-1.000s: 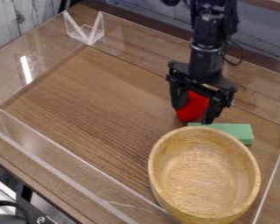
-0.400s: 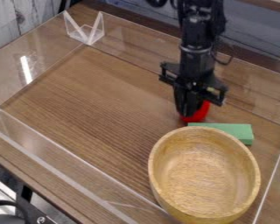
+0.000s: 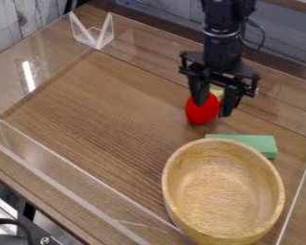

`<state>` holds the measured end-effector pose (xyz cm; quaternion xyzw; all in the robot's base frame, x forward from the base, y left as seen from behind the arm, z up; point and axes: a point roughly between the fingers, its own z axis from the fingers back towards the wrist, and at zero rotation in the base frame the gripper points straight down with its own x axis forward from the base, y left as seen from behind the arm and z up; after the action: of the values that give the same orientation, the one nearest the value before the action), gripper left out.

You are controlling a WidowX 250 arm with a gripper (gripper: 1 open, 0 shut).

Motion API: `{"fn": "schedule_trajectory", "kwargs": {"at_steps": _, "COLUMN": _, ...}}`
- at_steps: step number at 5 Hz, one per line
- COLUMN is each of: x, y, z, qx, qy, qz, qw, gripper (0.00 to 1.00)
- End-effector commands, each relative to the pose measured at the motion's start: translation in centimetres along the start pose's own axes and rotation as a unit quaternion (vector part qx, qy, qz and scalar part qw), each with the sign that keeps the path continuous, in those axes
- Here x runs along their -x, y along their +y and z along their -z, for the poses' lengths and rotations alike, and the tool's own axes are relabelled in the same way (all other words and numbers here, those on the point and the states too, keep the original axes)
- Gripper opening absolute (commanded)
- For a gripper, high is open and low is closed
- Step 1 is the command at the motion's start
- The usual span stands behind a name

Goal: Move the red object to the left side of the table

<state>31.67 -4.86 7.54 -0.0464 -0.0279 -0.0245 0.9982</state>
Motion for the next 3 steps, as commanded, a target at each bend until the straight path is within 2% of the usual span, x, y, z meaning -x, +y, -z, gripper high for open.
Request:
{"fn": "schedule_trajectory", "kwargs": {"at_steps": 1, "x": -1.98, "y": -0.27, "z": -1.81, "qx": 0.005, "qy": -0.033, "qz": 0.024, "qw": 0.9991, "gripper": 0.00}}
{"fn": "schedule_trajectory", "kwargs": {"at_steps": 2, "x": -2.51, "y": -0.23, "z": -1.62, "qx": 0.005, "qy": -0.027, "qz": 0.024, "qw": 0.9993, "gripper": 1.00}}
{"fn": "schedule_trajectory", "kwargs": {"at_steps": 3, "x": -2.85, "y": 0.34, "z": -1.66, "qx": 0.007, "qy": -0.022, "qz": 0.032, "qw": 0.9992, "gripper": 1.00}}
